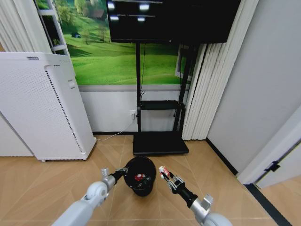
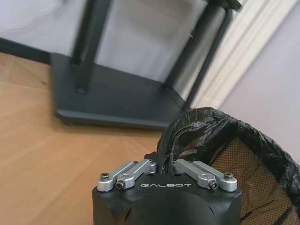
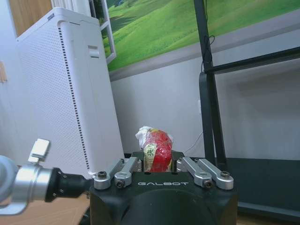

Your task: Pick up the trash bin and place the garbage on the floor into it.

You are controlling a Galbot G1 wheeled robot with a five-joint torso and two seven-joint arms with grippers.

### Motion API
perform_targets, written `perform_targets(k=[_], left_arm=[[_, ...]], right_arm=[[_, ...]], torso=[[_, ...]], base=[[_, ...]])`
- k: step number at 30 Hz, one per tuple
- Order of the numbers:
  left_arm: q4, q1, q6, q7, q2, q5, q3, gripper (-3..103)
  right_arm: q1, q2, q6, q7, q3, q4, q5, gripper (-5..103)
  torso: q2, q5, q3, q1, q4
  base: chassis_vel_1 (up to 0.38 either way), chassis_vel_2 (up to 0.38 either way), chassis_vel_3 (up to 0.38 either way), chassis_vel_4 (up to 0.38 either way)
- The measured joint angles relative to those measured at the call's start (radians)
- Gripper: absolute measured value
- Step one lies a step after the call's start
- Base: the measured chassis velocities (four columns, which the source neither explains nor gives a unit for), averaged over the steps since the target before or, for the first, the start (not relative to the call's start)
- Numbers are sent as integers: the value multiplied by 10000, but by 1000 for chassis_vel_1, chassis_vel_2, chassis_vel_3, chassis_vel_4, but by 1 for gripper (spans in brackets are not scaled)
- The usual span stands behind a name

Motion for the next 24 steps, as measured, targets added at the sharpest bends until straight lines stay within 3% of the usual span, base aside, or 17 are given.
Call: perform_targets(k=[3, 5, 11, 16, 18, 20, 23, 24], left_arm=[[188, -260, -34, 85, -182, 40, 470, 7], [698, -818, -100, 269, -691, 143, 1518, 7], [902, -1428, -192, 426, -1264, -27, 2460, 7], [650, -1345, -194, 466, -1188, -115, 2521, 7], [478, -1147, -192, 514, -1070, -117, 2465, 7], [422, -1075, -193, 525, -1041, -116, 2407, 7], [201, -792, -188, 540, -925, -114, 2125, 7], [201, -792, -188, 540, -925, -114, 2125, 7]], right_arm=[[-14, -3, 30, -49, -10, 57, -3, 27], [-168, -75, 225, -304, 6, 293, -104, 27], [-485, -96, 494, -615, -150, 268, -652, 27], [-426, -28, 567, -614, -196, 25, -893, 30], [-412, -25, 568, -531, -193, -43, -900, 40], [-412, -22, 569, -510, -190, -54, -897, 40], [-418, 46, 592, -485, -190, -58, -872, 56], [-418, 46, 592, -485, -190, -58, -872, 56]], torso=[[0, -2, 0, 0, -1], [0, -5, 0, 0, 4], [0, -3, 0, 0, 0], [0, -1, -1, 0, 2], [0, -1, 0, 0, 3], [0, -3, -1, 0, 3], [0, -3, 0, 0, 3], [0, -3, 0, 0, 3]], base=[[0, 0, 0, 0], [0, 0, 0, 0], [0, 0, 0, 0], [0, 0, 0, 0], [0, 0, 0, 0], [0, 0, 0, 0], [0, 0, 0, 0], [0, 0, 0, 0]])
